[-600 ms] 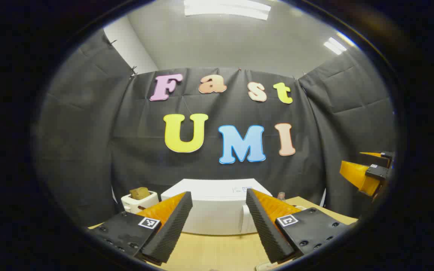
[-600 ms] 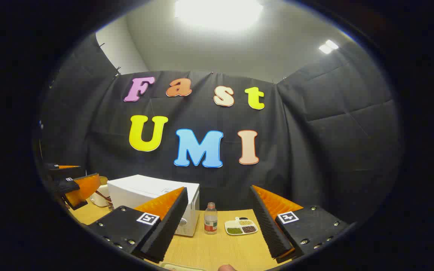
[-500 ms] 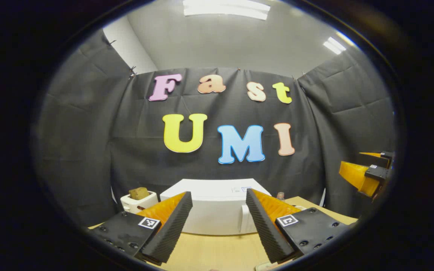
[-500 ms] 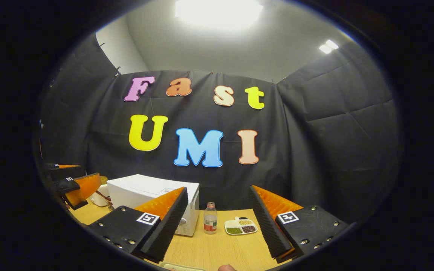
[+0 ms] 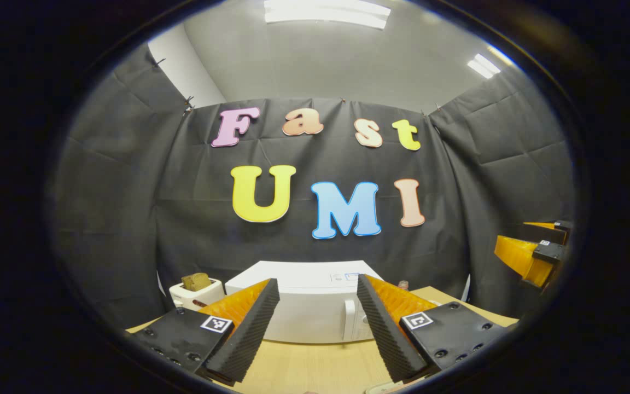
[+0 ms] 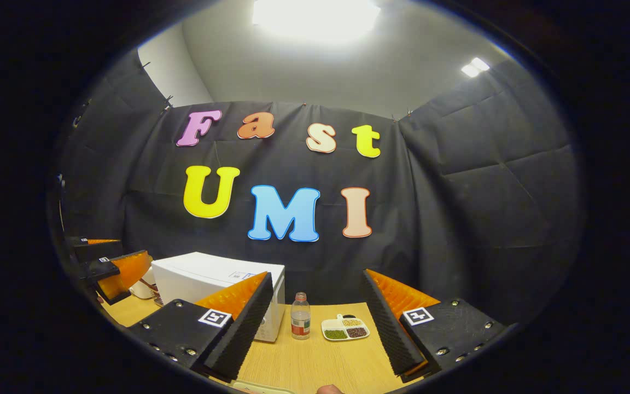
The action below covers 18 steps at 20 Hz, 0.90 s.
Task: Open the microwave oven with the left hand, put the food in, and close the microwave oven.
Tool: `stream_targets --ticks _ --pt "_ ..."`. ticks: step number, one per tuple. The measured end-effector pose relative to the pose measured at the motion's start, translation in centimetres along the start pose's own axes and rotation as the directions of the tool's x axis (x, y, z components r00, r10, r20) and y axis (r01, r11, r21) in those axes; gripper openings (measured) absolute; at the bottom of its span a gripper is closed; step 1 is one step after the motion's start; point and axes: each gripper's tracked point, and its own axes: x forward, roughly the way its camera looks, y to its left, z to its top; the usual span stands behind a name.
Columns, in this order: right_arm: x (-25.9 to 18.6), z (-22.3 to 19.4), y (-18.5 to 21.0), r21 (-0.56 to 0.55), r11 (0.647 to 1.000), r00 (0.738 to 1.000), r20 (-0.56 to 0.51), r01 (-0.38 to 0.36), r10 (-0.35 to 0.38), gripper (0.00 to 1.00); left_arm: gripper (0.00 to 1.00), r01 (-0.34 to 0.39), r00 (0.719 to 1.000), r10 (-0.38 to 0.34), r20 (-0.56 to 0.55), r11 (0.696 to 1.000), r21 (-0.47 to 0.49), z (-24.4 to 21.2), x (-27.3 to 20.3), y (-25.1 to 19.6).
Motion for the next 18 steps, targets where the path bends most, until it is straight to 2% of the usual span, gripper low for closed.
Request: stream_targets --ticks 10,15,18 --pt "-0.9 -0.2 0.0 0.01 1.0 1.0 -0.009 0.009 -0.009 0.98 0.97 0.051 0.999 -0.05 -0.006 0.999 0.005 -1.7 4.3 -1.2" --pt "-1.8 -0.7 -0.8 -0.007 0.999 0.999 -0.024 0.038 -0.038 0.98 0.99 0.075 0.997 -0.075 -0.027 0.997 0.0 -3.7 7.6 -2.0" --pt "-2.2 -1.0 -1.5 -0.01 0.998 0.997 -0.037 0.064 -0.064 0.98 0.96 0.106 0.994 -0.106 -0.031 0.994 -0.018 -4.8 9.5 -3.2"
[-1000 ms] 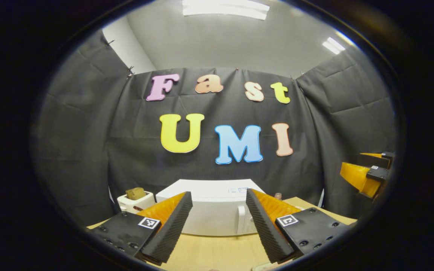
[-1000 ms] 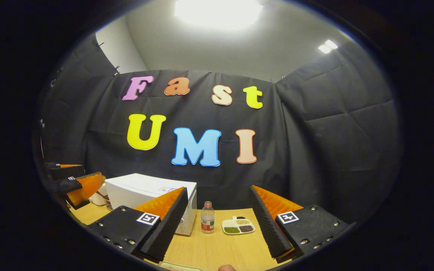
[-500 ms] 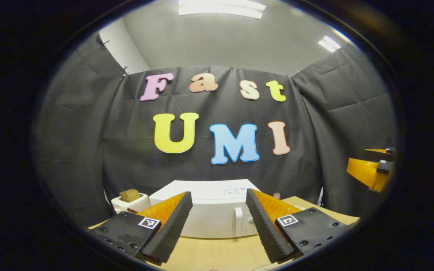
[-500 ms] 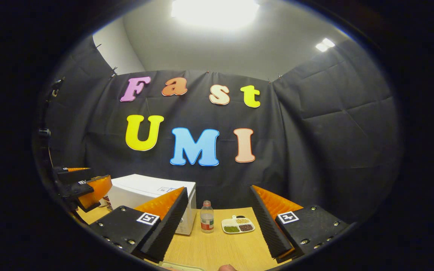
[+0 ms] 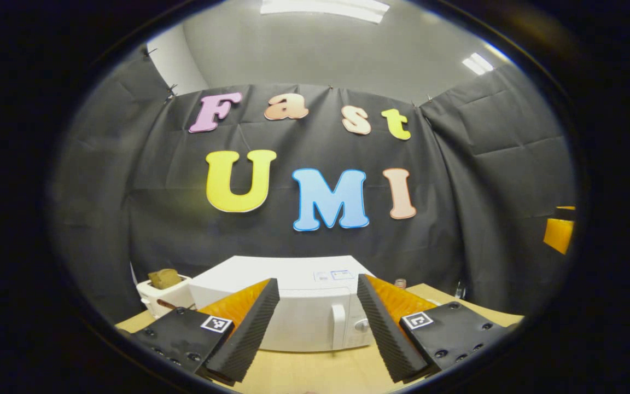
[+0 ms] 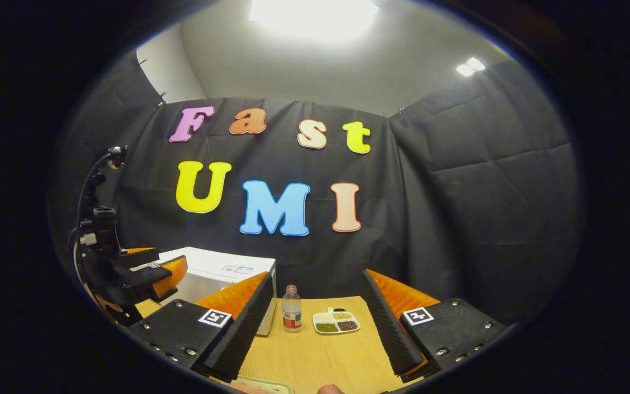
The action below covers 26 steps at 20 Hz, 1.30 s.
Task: Open the microwave oven with the left hand, put the food in, and close the microwave oven.
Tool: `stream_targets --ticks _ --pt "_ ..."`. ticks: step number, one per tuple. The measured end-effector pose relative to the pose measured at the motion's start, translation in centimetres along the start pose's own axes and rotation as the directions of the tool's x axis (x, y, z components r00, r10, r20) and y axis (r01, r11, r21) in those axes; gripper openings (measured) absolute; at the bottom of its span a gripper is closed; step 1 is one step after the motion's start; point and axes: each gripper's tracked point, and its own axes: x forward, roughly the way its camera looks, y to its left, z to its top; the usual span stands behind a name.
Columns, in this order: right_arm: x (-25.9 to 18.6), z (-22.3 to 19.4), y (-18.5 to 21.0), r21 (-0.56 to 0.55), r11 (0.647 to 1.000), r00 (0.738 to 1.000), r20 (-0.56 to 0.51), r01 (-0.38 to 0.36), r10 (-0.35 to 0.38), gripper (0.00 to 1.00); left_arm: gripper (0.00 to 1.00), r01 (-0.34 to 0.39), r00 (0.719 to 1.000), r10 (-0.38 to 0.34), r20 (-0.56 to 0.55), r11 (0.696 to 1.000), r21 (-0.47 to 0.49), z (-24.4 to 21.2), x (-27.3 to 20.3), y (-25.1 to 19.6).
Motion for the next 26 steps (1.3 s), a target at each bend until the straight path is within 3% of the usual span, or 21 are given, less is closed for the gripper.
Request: stream_targets --ticks 9,18,24,26 --pt "-1.5 -0.6 -3.2 -0.029 0.995 0.995 -0.036 0.097 -0.098 0.98 0.97 0.082 0.993 -0.078 -0.086 0.996 0.042 -6.5 5.9 -3.5" --pt "-2.7 -1.3 -5.4 -0.058 0.984 0.982 -0.067 0.171 -0.175 0.98 1.0 0.071 0.954 -0.061 -0.295 0.997 0.023 -16.5 10.0 -3.9" --pt "-3.4 -1.5 -5.8 -0.08 0.981 0.98 -0.078 0.175 -0.182 0.98 0.91 0.087 0.944 -0.063 -0.325 0.995 0.058 -18.5 12.2 -4.6" --pt "-3.5 -1.4 -6.0 -0.08 0.981 0.98 -0.074 0.177 -0.183 0.98 0.75 0.082 0.936 -0.052 -0.347 0.994 0.07 -19.4 12.6 -4.7"
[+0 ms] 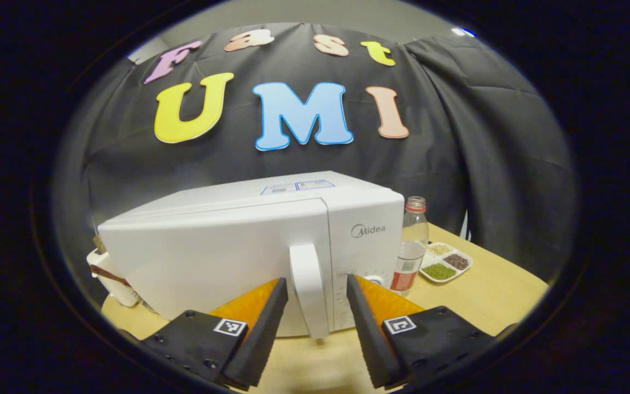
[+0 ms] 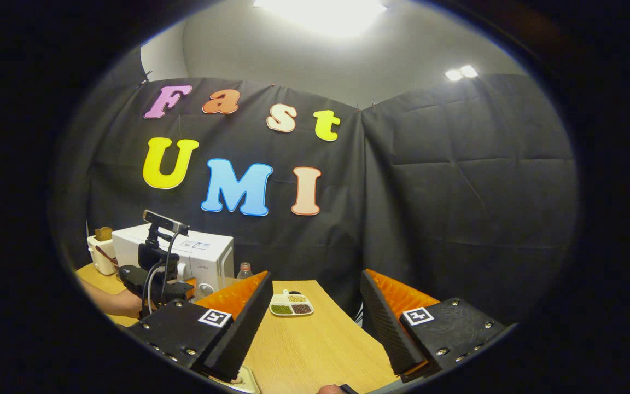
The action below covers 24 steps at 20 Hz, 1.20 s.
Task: Open the microwave oven with the left hand, put the food in, and close the microwave oven.
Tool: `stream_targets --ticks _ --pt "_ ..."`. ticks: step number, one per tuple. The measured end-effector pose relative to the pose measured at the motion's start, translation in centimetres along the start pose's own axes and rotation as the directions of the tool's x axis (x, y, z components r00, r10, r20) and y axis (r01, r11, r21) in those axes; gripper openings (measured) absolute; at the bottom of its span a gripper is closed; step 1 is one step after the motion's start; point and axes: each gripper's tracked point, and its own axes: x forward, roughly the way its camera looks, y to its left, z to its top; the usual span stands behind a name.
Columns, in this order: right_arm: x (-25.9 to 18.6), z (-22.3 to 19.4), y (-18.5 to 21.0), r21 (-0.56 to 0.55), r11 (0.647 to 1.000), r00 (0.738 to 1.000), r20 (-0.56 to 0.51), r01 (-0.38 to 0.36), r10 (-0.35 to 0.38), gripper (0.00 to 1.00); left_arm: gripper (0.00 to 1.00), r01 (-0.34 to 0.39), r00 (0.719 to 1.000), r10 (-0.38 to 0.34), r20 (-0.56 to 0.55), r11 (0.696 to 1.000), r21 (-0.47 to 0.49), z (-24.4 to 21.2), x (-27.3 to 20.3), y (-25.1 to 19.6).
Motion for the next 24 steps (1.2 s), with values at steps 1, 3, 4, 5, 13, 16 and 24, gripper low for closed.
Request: stream_targets --ticks 1,3,4,5,13,16,24 --pt "0.0 0.0 -0.1 -0.003 1.0 1.0 0.001 0.002 -0.002 0.98 0.67 -0.008 1.0 0.008 -0.003 1.0 -0.002 0.0 0.2 0.0" --pt "-0.2 -0.1 -0.4 -0.007 1.0 1.0 -0.002 0.003 -0.003 0.98 0.54 -0.031 1.0 0.031 -0.006 0.999 -0.017 0.1 0.5 0.4" --pt "-0.2 -0.2 -0.5 -0.009 1.0 1.0 -0.003 0.004 -0.004 0.98 0.51 -0.046 0.999 0.046 -0.008 0.999 -0.027 0.0 0.6 0.7" --pt "-0.2 -0.2 -0.8 -0.011 1.0 1.0 -0.002 0.008 -0.008 0.98 0.38 -0.049 0.999 0.049 -0.003 0.998 -0.041 0.3 0.3 0.5" --pt "-0.3 -0.3 -1.1 0.004 1.0 1.0 0.001 -0.015 0.015 0.98 0.15 -0.056 0.998 0.053 -0.038 0.995 -0.079 0.0 0.3 0.8" --pt "-0.3 -0.2 -1.1 0.007 0.999 0.999 0.011 -0.033 0.033 0.98 0.11 -0.055 0.997 0.05 -0.053 0.994 -0.096 0.0 0.1 0.9" --pt "0.8 -0.2 -0.8 0.012 0.998 0.998 0.016 -0.063 0.063 0.98 0.07 -0.054 0.996 0.045 -0.072 0.989 -0.138 -0.4 -0.6 0.8"
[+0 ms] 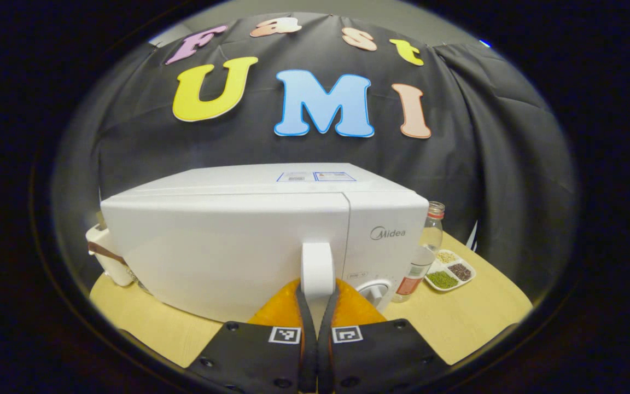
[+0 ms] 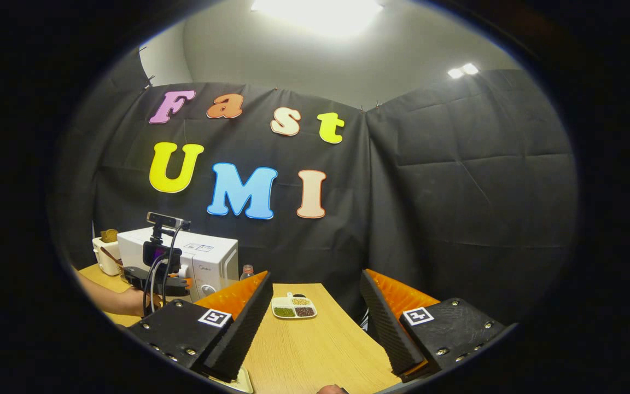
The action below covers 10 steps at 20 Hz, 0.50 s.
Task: Open the microwave oven with the left hand, put the food in, and close the microwave oven.
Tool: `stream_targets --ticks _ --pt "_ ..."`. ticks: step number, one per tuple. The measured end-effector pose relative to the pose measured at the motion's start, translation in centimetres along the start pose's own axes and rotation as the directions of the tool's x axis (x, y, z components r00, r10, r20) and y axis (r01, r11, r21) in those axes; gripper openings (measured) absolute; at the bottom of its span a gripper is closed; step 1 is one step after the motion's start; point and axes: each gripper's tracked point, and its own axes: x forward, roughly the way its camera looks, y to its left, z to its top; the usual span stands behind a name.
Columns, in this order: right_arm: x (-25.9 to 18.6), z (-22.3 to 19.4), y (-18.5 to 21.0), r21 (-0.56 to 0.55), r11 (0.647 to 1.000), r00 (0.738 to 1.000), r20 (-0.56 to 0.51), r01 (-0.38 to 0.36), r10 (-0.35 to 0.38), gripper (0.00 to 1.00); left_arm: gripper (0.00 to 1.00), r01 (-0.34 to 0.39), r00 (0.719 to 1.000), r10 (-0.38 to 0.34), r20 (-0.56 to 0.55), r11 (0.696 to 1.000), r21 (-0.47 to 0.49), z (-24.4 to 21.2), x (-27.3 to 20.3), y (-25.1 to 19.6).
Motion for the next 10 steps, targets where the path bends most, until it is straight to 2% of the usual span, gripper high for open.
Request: stream_targets --ticks 1,3,8,10 --pt "0.2 0.0 0.1 -0.001 1.0 1.0 -0.001 -0.004 0.004 0.98 0.08 0.002 1.0 -0.002 -0.018 1.0 -0.006 -0.8 -1.1 0.1" --pt "0.9 -0.1 0.6 0.007 1.0 1.0 0.001 -0.02 0.02 0.98 0.06 0.022 0.999 -0.022 0.04 1.0 0.011 -0.7 -3.3 0.3" --pt "2.5 -0.4 3.5 0.036 0.994 0.994 -0.004 -0.106 0.106 0.98 0.07 0.077 0.997 -0.077 0.009 0.997 0.01 -2.4 -7.5 1.4" --pt "2.9 -0.3 5.0 0.051 0.988 0.99 0.001 -0.144 0.145 0.98 0.12 0.096 0.995 -0.096 0.001 0.995 0.022 -2.9 -8.9 1.9"
